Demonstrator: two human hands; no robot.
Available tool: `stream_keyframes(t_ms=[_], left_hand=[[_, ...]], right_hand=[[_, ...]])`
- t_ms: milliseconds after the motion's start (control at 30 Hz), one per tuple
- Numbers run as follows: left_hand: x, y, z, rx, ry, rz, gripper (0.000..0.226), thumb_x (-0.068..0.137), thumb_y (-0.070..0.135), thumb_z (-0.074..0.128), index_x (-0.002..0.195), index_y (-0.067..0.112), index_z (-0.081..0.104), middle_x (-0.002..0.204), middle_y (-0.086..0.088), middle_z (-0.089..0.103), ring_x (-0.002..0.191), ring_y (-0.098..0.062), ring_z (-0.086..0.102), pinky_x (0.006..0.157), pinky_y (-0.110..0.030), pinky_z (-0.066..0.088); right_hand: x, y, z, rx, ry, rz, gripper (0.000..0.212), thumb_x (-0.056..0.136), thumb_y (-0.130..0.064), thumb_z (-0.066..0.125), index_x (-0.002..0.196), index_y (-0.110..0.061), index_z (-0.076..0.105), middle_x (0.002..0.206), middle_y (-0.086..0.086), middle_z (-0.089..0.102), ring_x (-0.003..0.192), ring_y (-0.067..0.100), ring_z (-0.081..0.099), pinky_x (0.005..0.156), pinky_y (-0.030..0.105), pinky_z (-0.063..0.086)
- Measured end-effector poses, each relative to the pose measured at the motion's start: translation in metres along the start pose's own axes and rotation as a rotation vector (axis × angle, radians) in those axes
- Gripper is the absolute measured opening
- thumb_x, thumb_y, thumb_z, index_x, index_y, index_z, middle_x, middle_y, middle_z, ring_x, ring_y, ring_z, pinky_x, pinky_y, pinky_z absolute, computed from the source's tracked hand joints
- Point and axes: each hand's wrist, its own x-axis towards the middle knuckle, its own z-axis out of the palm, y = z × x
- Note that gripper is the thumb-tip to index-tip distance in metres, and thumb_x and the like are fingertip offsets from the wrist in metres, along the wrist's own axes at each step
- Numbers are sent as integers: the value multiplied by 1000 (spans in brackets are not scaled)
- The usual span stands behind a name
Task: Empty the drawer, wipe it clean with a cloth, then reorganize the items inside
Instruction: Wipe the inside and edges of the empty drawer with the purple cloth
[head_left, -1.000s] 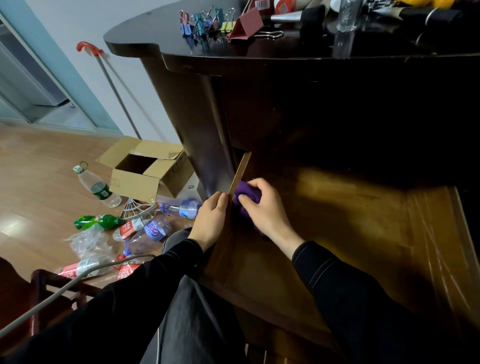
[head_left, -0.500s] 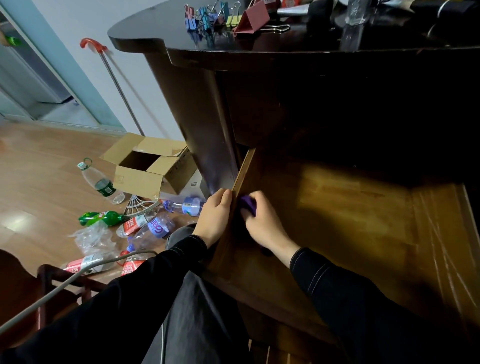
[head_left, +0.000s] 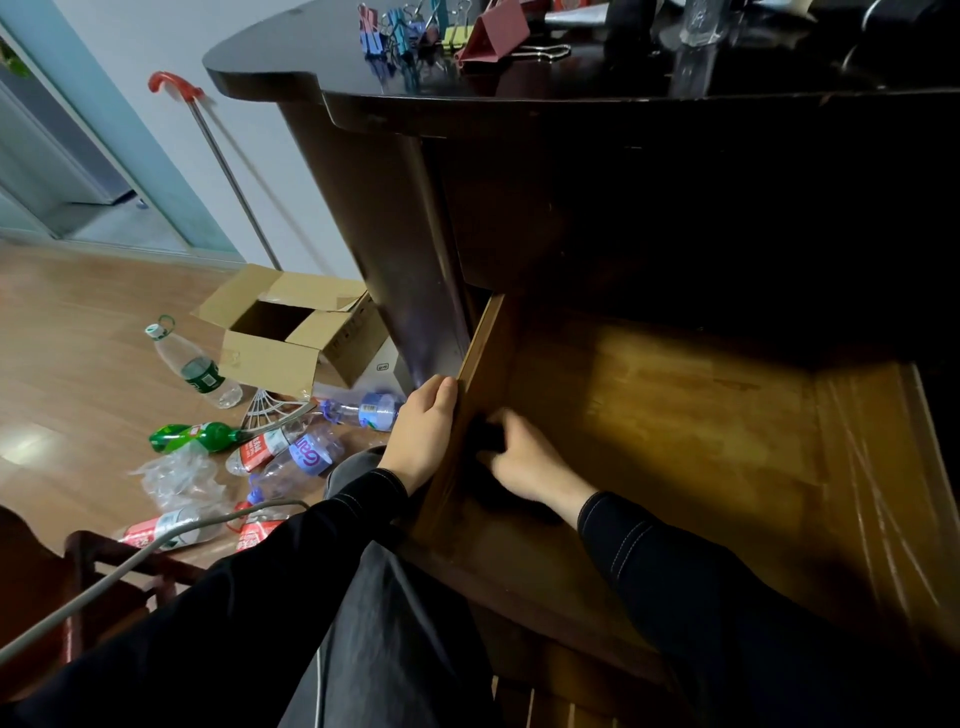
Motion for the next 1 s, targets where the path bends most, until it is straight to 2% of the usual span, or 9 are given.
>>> stream_keyframes(t_ms=[167,267,400,533,633,700,800,900,1000], left_hand=[[0,2,0,0,2,2,35,108,32,34,112,14,63,112,-9,65,107,-23,59,100,-41,44],[0,2,0,-3,1,3,34,108,31,34,106,12,62,106,-10,65,103,-26,59,97,-42,43],[-1,1,0,4,-13,-7,36,109,34,32,112,14,62,114,-11,64,108,-25,58,103,-44,42],[0,1,0,-2,-8,-10,35,108,34,33,113,16,62,115,-9,64,110,-23,58,102,-40,42],[1,2,1,-12,1,-3,34,109,31,34,109,13,63,112,-11,64,108,-26,58,101,-43,43],[0,2,0,-8,-8,-7,35,109,32,33,111,12,62,113,-12,64,108,-27,58,103,-45,43],[-1,1,0,-2,-26,-19,38,109,35,30,117,13,60,119,-10,63,111,-24,58,107,-46,41],[0,0,0,-17,-16,-18,35,109,35,32,114,17,61,118,-7,63,110,-21,58,103,-40,42],[0,1,1,-24,5,1,30,109,32,34,106,19,61,111,-5,64,105,-20,58,94,-35,41]], right_hand=[[2,-12,-13,242,210,-175,25,90,-19,67,110,-29,57,111,-8,61,104,16,61,79,25,50],[-3,-7,1,77,213,-231,28,90,-18,66,114,-25,54,118,-3,57,106,20,60,87,37,54],[-1,5,0,-128,22,-78,37,93,-14,65,128,-20,56,132,4,59,121,28,57,100,40,49],[6,-8,-15,62,230,-192,26,89,-16,69,109,-26,58,120,0,62,110,20,59,81,29,49],[2,-10,-5,130,299,-279,24,89,-18,69,107,-28,57,117,-4,59,106,18,59,82,28,50],[-1,-2,4,-28,191,-180,31,90,-17,67,119,-25,57,125,-2,59,113,23,59,90,37,52],[2,4,-2,-112,22,-19,37,92,-15,66,127,-23,57,131,1,60,119,26,59,98,39,51],[4,-7,-15,21,187,-146,25,88,-15,68,109,-26,60,117,-2,63,108,22,61,86,37,54],[-4,-13,-9,147,307,-283,22,87,-18,70,103,-28,59,115,-5,61,104,18,60,84,36,56]])
